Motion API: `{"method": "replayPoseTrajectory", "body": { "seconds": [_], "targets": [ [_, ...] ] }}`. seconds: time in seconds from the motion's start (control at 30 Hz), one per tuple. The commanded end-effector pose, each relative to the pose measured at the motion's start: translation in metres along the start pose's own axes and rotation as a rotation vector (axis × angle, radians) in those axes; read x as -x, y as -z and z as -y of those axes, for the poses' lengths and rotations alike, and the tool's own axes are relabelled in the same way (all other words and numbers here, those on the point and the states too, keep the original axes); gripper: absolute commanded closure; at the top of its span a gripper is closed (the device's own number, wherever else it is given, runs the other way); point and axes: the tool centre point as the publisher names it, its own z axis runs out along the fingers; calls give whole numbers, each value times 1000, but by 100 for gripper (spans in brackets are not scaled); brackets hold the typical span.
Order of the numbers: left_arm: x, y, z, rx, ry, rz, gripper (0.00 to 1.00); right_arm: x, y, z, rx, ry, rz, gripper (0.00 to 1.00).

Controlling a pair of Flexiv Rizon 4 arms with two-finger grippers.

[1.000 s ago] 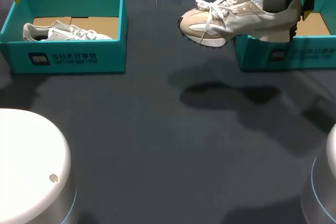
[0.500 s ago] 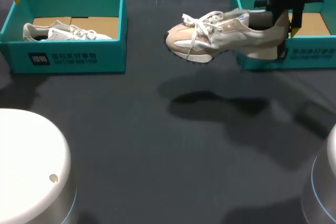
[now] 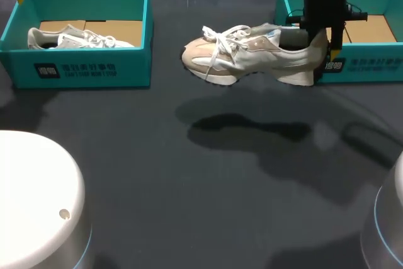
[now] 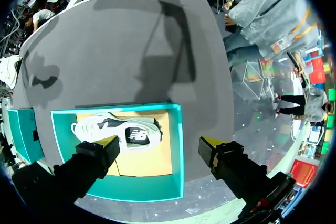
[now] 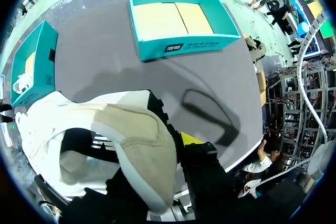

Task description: Take the shoe out of the shoebox, open the shoe tongue, remove and reinsert the insole, then place the shoe into the shoebox

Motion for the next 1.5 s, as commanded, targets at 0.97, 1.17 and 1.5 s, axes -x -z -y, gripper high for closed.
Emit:
{"method": "replayPoseTrajectory", "body": {
  "seconds": [0.97,1.17,1.5],
  "targets": [
    [-1,0,0,0,-2,-1,0,-74,-50,76,26,21,48,100],
    [-1,0,0,0,-2,-1,0,-74,-50,76,26,21,48,100],
    [-1,0,0,0,-2,-1,0,-95,-97,91,4,51,54,100]
  ]
}}
